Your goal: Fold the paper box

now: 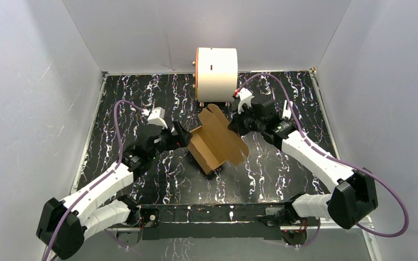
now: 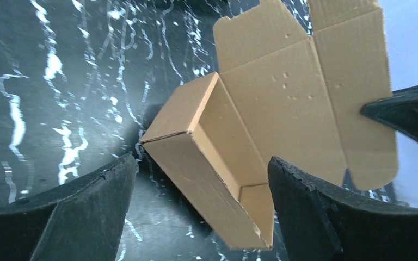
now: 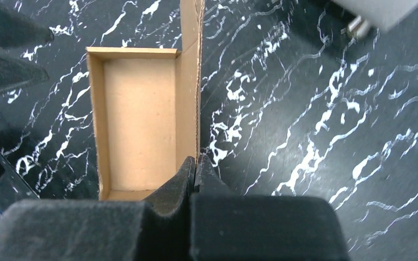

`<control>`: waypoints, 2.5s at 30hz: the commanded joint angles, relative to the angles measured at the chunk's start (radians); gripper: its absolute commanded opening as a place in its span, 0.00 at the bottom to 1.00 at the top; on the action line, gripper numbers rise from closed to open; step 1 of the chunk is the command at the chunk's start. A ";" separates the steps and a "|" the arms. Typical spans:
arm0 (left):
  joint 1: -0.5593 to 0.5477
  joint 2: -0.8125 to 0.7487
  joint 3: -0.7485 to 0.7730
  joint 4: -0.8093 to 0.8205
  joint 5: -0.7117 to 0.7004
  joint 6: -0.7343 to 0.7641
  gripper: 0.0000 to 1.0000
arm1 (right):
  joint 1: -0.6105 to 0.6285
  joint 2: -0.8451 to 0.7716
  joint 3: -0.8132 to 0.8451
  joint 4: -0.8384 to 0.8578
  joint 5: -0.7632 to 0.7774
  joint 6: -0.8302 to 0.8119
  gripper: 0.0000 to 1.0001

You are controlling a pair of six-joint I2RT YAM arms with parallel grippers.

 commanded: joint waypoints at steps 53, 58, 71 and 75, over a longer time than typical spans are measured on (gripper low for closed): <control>0.092 0.051 0.267 -0.372 0.126 0.603 0.89 | -0.065 0.064 0.244 -0.149 -0.146 -0.564 0.76; 0.200 0.118 0.246 -0.307 0.303 0.594 0.87 | -0.115 -0.011 0.076 -0.006 -0.188 -0.484 0.84; 0.263 0.299 0.331 -0.263 0.525 0.651 0.86 | -0.215 -0.034 -0.175 0.228 -0.246 -0.359 0.89; 0.263 0.361 0.374 -0.292 0.545 0.668 0.85 | -0.223 -0.027 -0.195 0.250 -0.265 -0.353 0.82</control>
